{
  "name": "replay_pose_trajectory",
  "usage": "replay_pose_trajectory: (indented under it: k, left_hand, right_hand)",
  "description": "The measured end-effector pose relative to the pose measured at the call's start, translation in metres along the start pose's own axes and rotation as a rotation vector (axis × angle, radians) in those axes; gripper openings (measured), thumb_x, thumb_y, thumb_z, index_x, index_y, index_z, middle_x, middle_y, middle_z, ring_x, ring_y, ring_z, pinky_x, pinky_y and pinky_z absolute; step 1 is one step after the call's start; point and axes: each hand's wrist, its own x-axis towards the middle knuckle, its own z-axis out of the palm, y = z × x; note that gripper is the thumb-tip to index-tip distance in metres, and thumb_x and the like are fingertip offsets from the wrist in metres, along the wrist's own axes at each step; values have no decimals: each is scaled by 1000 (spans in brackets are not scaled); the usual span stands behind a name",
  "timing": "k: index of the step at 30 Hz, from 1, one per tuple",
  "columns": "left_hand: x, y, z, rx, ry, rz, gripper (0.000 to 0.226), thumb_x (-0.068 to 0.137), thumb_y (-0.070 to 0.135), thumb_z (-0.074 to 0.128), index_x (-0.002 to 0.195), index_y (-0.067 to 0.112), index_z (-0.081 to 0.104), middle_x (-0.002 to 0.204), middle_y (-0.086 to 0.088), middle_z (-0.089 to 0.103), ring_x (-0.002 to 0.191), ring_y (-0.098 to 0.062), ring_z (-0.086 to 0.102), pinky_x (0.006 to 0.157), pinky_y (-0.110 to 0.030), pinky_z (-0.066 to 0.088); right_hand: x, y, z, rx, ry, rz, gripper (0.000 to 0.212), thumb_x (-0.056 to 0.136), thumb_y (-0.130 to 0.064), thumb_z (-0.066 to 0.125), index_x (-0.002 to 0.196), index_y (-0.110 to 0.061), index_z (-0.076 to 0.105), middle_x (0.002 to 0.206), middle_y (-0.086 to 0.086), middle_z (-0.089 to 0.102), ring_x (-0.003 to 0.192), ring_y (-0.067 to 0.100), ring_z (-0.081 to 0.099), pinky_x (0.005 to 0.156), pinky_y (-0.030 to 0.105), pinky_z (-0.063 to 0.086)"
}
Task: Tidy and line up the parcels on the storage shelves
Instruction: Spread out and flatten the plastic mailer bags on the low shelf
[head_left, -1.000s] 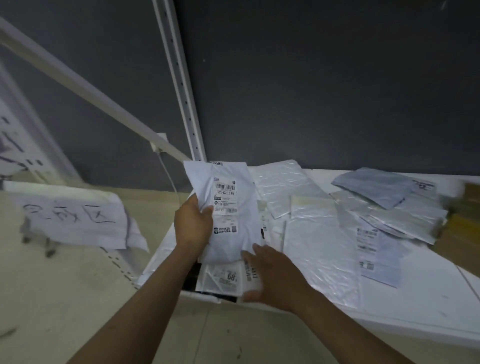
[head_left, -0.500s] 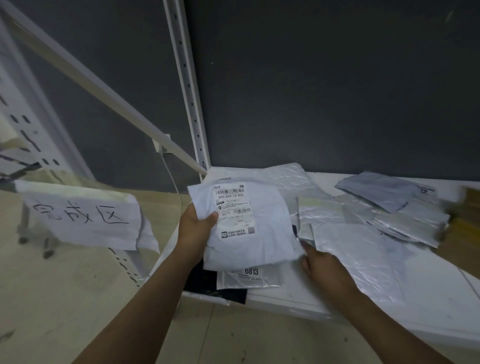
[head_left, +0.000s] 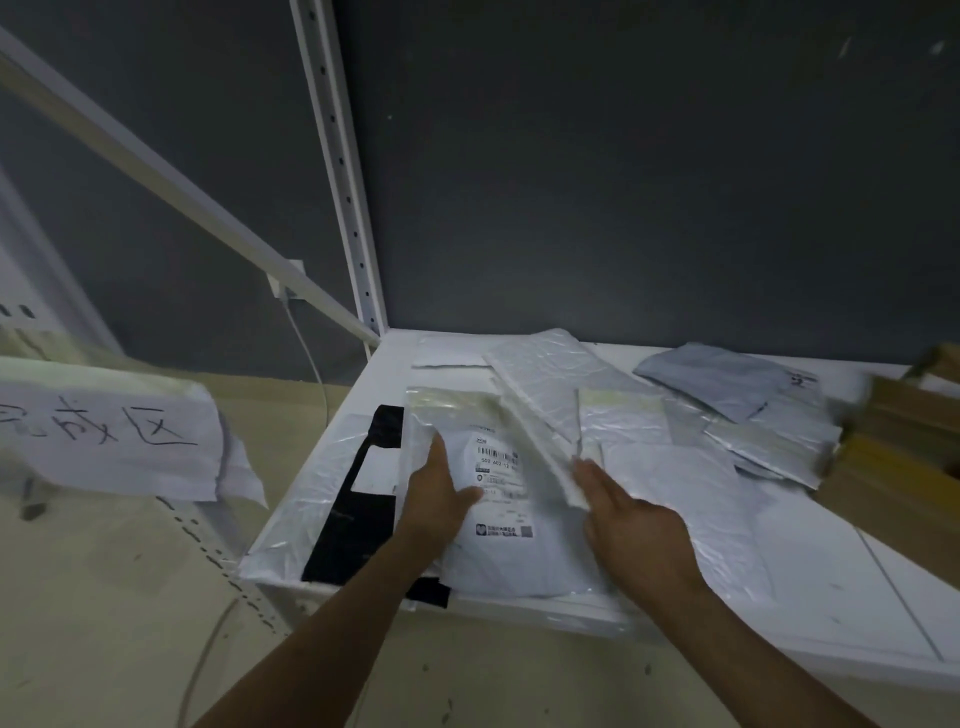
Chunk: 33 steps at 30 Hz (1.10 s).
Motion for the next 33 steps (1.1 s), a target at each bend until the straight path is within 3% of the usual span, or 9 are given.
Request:
replay_pose_trajectory:
  k: [2, 5, 10, 13, 16, 21, 25, 29, 33]
  left_hand:
    - [-1, -4, 3, 197, 10, 28, 101, 85, 28, 72, 154, 16, -1, 138, -16, 48, 125, -30, 47, 102, -37, 38]
    - [-1, -18, -1, 482, 104, 35, 97, 88, 50, 61, 153, 9, 2, 143, -15, 39, 132, -29, 36, 109, -41, 28]
    - [6, -34, -22, 482, 145, -104, 68, 93, 44, 53, 147, 11, 29, 134, -19, 47, 122, -34, 45, 101, -43, 38]
    - [6, -37, -29, 343, 58, -109, 66, 86, 31, 66, 142, 13, 37, 125, -14, 56, 112, -29, 55, 88, -32, 43]
    - [0, -34, -36, 357, 45, -79, 39, 86, 16, 64, 123, 10, 53, 109, -7, 63, 104, -25, 60, 75, -21, 37]
    - [-5, -41, -62, 457, 98, -58, 17, 86, 13, 59, 102, 9, 63, 100, -8, 67, 96, -26, 62, 71, -24, 35]
    - [-7, -54, -62, 443, 77, -74, 42, 90, 40, 53, 122, 13, 56, 117, -13, 62, 104, -29, 58, 91, -34, 46]
    - [-9, -58, -48, 658, 35, 113, 60, 89, 58, 49, 141, 29, 44, 141, -5, 46, 127, -26, 43, 106, -38, 35]
    - [-14, -48, -35, 686, -2, 42, 74, 79, 66, 59, 143, 36, 38, 130, 1, 55, 122, -23, 47, 103, -40, 35]
  right_hand:
    - [-3, -7, -1, 25, -23, -125, 55, 68, -17, 53, 122, -14, 63, 111, 8, 72, 28, 19, 44, 34, 18, 26]
    - [-8, -18, 7, 69, -99, -224, 52, 69, -28, 51, 116, -17, 69, 109, 5, 70, 36, 17, 51, 34, 21, 36]
    - [-15, -25, 27, 20, -175, -266, 60, 75, -64, 39, 103, -22, 71, 114, 5, 68, 83, 22, 69, 68, 34, 56]
    - [-19, -25, 39, 33, -238, -265, 79, 85, -78, 18, 122, -24, 61, 121, 3, 67, 103, 27, 68, 76, 40, 57]
    - [-16, -32, 39, 59, -239, -311, 69, 87, -73, 21, 137, -31, 44, 120, 4, 67, 92, 26, 70, 58, 34, 58]
    - [-3, -56, 35, 105, -184, -352, 52, 84, -52, 43, 131, -29, 47, 106, 6, 71, 53, 19, 63, 34, 28, 44]
    - [3, -75, 40, 78, -77, -397, 60, 70, -46, 78, 121, -24, 57, 99, 5, 73, 41, 18, 55, 36, 22, 41]
    - [3, -83, 35, 33, -88, -371, 43, 82, -52, 61, 115, -25, 68, 99, 4, 73, 45, 19, 59, 38, 23, 42]
    - [-2, -67, 34, -59, -25, -411, 46, 73, -36, 71, 112, -13, 72, 102, 14, 73, 46, 23, 58, 39, 25, 41]
